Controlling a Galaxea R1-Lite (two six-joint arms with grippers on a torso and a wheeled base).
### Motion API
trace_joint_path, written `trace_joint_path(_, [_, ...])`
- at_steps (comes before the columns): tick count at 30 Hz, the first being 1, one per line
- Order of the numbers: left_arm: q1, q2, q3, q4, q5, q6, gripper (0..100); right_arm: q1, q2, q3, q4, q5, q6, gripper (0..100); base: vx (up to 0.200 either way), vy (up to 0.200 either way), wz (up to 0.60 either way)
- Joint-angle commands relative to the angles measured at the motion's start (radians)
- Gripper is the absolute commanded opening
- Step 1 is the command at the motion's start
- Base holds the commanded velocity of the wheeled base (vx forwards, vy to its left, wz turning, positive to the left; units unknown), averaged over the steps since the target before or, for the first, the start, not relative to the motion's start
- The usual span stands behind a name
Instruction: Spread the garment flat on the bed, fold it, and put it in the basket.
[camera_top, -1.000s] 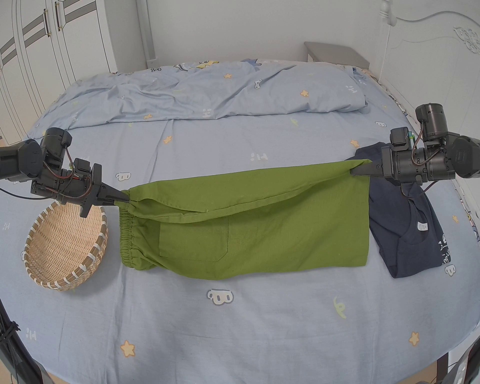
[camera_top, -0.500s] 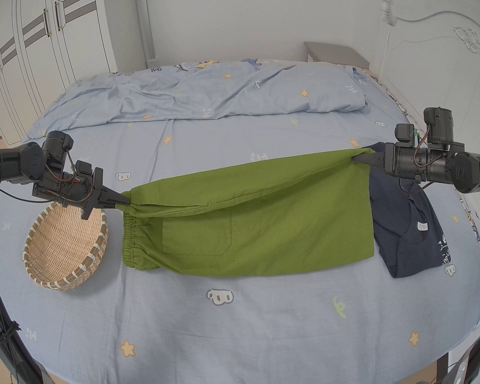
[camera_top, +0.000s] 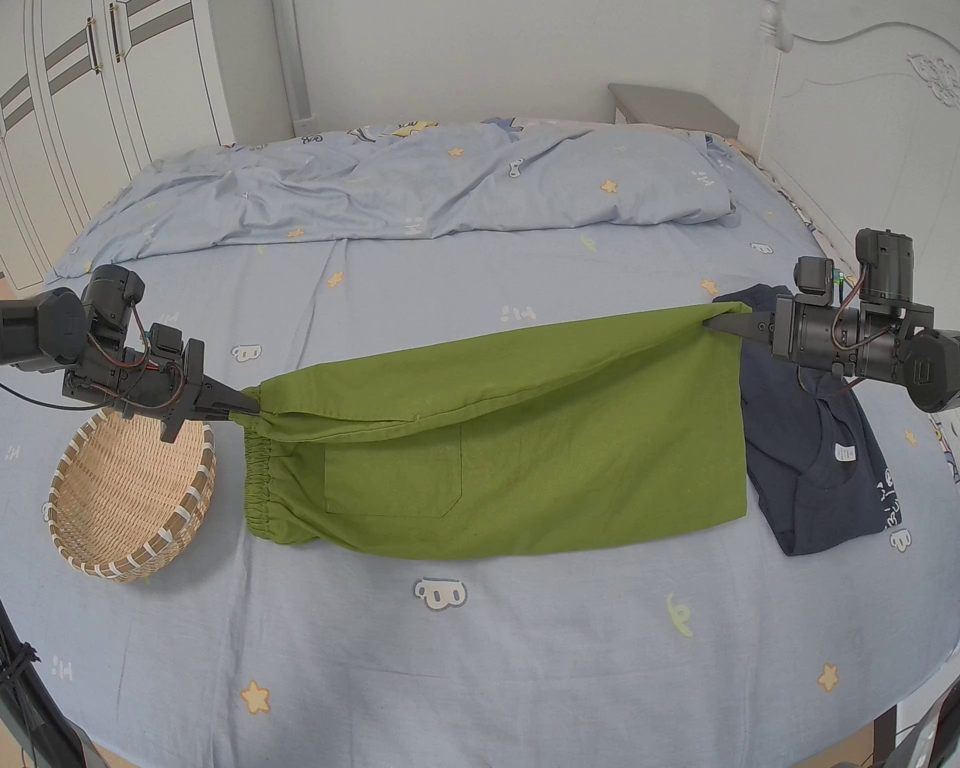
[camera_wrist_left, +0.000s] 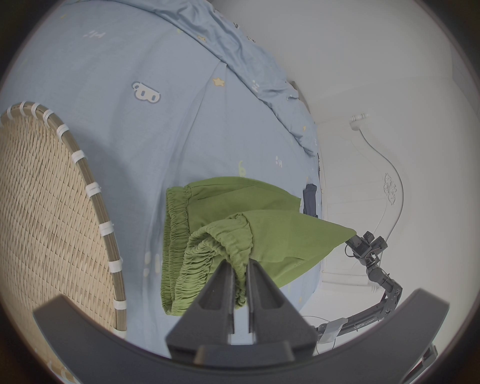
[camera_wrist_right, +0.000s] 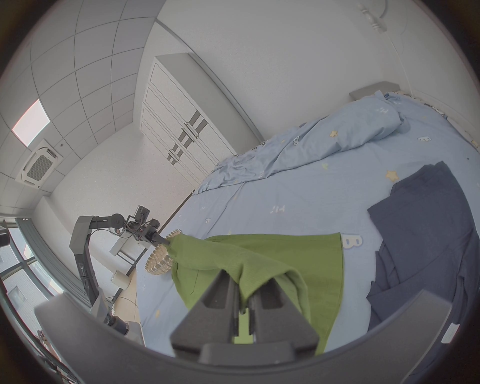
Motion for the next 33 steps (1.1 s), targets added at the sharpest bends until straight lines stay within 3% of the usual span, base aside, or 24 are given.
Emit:
trace_joint_path(1, [0.0, -0.005, 0.025, 0.0, 0.001, 0.045, 0, 0.009, -0.06, 0.039, 0.005, 0.012, 0.003, 0, 0.0, 0.0, 0.0])
trace_joint_path(14, [0.0, -0.005, 0.025, 0.0, 0.001, 0.065, 0, 0.184, -0.262, 0.163, 0.076, 0.001, 0.006, 0, 0.0, 0.0, 0.0])
trace_joint_path(23, [0.011, -0.009, 0.024, 0.0, -0.001, 0.065, 0, 0.165, -0.25, 0.142, 0.07, -0.001, 0.006, 0, 0.0, 0.0, 0.0])
trace_joint_path(33, [0.028, -0.009, 0.024, -0.032, -0.001, 0.059, 0, 0.069, -0.113, 0.073, 0.034, 0.007, 0.006, 0, 0.0, 0.0, 0.0])
